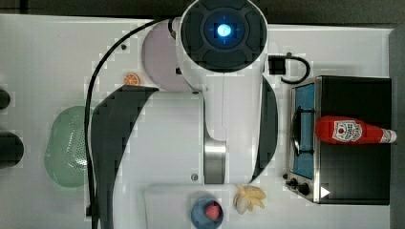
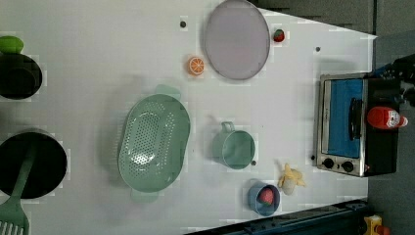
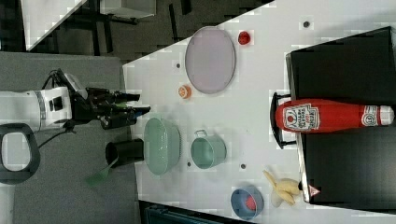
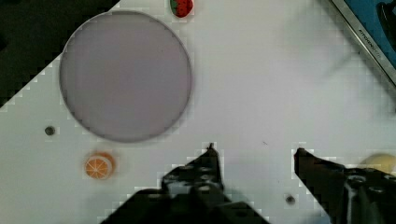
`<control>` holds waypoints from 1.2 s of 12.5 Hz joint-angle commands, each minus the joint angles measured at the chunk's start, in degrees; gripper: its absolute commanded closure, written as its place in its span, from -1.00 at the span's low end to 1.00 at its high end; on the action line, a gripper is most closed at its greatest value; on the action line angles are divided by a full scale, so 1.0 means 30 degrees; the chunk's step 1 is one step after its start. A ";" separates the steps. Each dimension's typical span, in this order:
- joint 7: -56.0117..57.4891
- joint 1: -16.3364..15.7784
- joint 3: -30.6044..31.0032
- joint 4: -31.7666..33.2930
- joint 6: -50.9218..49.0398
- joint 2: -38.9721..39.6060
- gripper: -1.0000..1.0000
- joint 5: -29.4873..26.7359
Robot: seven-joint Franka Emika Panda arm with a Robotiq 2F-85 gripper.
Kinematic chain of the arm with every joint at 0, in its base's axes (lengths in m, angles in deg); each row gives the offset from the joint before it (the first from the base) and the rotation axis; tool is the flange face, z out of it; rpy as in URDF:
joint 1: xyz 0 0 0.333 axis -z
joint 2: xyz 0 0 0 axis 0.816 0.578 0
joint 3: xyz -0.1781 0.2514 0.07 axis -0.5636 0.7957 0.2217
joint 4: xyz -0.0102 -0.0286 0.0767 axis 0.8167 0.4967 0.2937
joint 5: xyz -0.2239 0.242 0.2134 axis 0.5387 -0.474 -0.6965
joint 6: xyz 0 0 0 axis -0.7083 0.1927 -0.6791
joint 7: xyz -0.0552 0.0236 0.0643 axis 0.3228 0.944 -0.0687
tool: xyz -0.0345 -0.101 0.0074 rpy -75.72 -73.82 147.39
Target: Pick Ketchup from oven and place it on table.
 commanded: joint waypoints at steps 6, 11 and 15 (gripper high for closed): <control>0.0749 0.0931 -0.1116 0.1829 -0.3404 -0.5955 -1.00 0.0208; 0.0750 0.1796 -0.4364 0.1809 -0.0623 -0.3955 -1.00 0.0207; 0.0751 0.2034 -0.7247 0.1791 0.2447 -0.1562 -1.00 0.0204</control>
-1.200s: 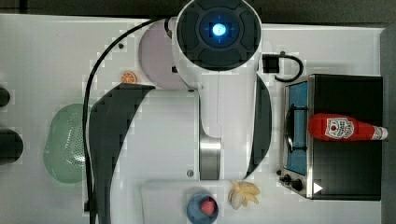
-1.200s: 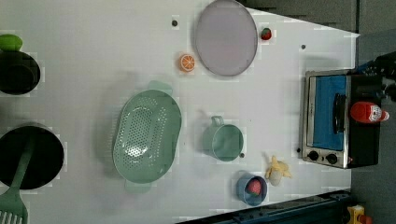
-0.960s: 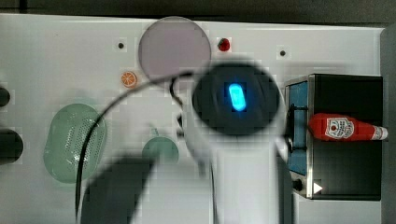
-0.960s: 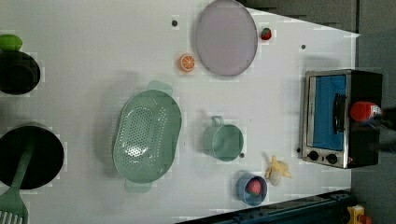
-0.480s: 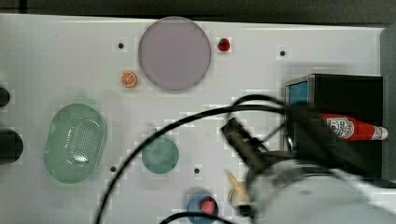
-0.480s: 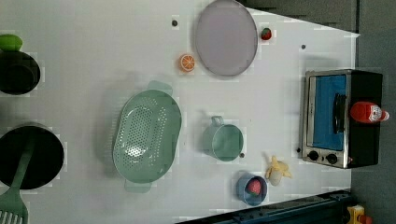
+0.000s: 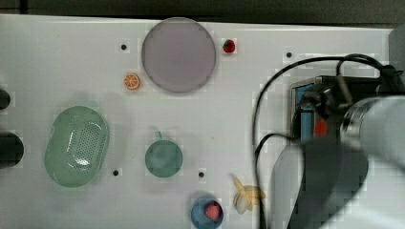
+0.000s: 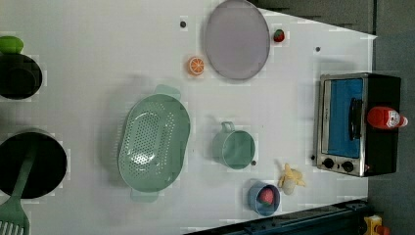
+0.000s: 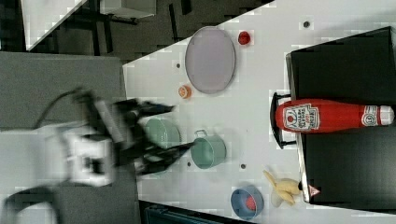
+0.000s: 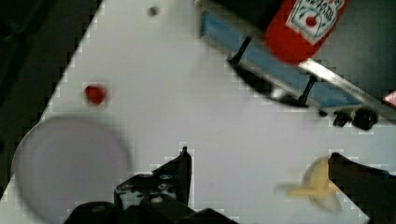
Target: Pick Ketchup from oven and place it on table.
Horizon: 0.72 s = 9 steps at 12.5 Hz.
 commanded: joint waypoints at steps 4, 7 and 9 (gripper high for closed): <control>0.0498 0.0267 -0.3582 0.0076 0.3987 0.3007 -1.00 0.0115; 0.0498 0.0465 -0.4596 0.0076 0.6132 0.4878 -1.00 -0.1138; 0.0498 0.0657 -0.4923 0.0088 0.6293 0.5874 -1.00 -0.2579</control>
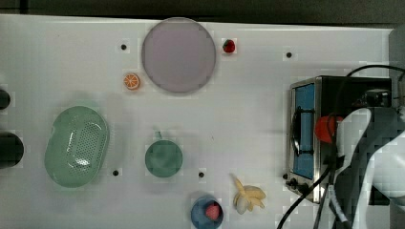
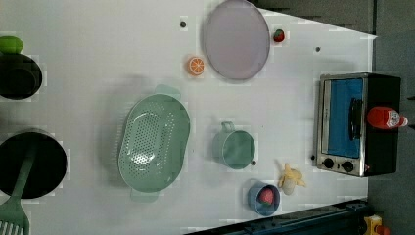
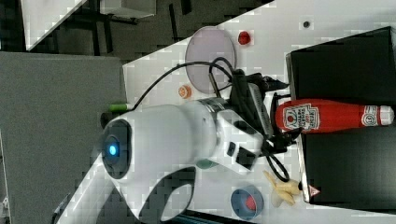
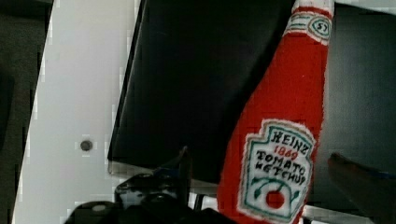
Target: Pick Ketchup from oven and place it on table.
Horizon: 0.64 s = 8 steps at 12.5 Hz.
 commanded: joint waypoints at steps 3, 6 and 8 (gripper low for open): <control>0.0361 0.0402 -0.0504 -0.0123 0.0192 0.1477 -1.00 -0.2342; 0.0360 0.0506 -0.0504 -0.0088 0.0539 0.2204 -1.00 -0.3144; 0.0361 0.0540 -0.0503 -0.0047 0.0549 0.2564 -1.00 -0.3510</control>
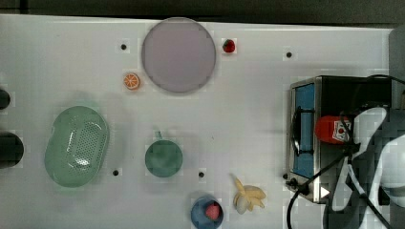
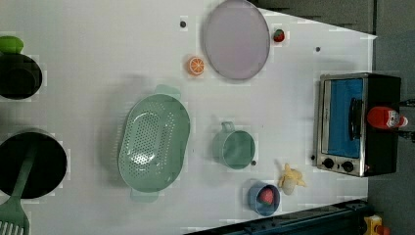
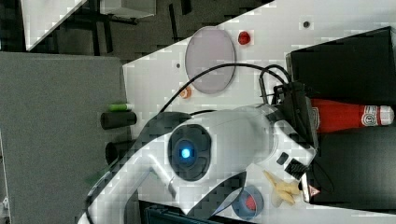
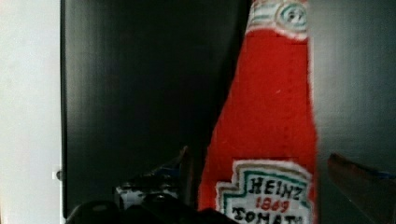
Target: Pick Ketchup from oven and place it on table.
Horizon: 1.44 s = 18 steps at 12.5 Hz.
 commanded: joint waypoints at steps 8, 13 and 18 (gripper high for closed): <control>0.0429 -0.0450 0.0154 -0.0733 -0.0227 0.0027 -0.29 -0.0089; 0.2884 -0.1630 0.0623 -0.3379 -0.4225 -0.1907 -0.29 0.2484; 0.7929 -0.3052 0.3088 -0.4100 -0.6249 -0.3698 -0.29 0.2497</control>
